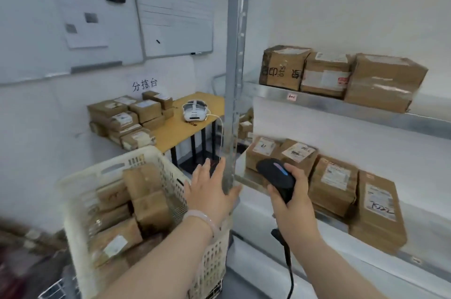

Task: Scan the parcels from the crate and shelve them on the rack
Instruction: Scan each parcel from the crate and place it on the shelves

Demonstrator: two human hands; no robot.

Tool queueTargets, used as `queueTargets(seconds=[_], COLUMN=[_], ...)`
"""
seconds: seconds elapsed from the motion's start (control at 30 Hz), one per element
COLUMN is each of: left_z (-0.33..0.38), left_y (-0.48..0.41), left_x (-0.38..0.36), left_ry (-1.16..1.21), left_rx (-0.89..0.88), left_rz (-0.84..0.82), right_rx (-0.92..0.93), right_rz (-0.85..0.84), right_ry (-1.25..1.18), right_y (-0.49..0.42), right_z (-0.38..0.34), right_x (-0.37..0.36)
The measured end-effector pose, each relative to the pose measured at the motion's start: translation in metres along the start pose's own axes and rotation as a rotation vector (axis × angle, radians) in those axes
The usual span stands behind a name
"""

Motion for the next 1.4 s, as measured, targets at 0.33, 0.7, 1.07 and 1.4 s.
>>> queueTargets(seconds=[0.33, 0.7, 1.07, 1.4], left_z=[-0.163, -0.293, -0.319, -0.333], left_y=[0.021, -0.051, -0.126, -0.152], left_x=[0.014, 0.001, -0.058, -0.103], left_ry=[-0.01, 0.121, 0.325, 0.303], left_rx=[0.309, 0.501, 0.714, 0.819], left_rz=[-0.022, -0.165, -0.311, -0.333], right_rx=[-0.052, -0.19, -0.311, -0.413], right_rz=[-0.3, -0.363, -0.492, -0.609], right_ry=[-0.011, 0.067, 0.16, 0.105], right_y=[0.021, -0.034, -0.088, -0.095], right_z=[0.002, 0.009, 0.088, 0.154], right_x=[-0.143, -0.284, -0.362, -0.409])
Point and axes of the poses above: each hand's wrist, its own y-axis away from the middle knuckle, its own x-axis out of the back of the hand, z = x × y, the point moved 2 cm from there along -y, towards the middle knuckle, and after that the axes turned 5 degrees about x, right-handed, at the moved point
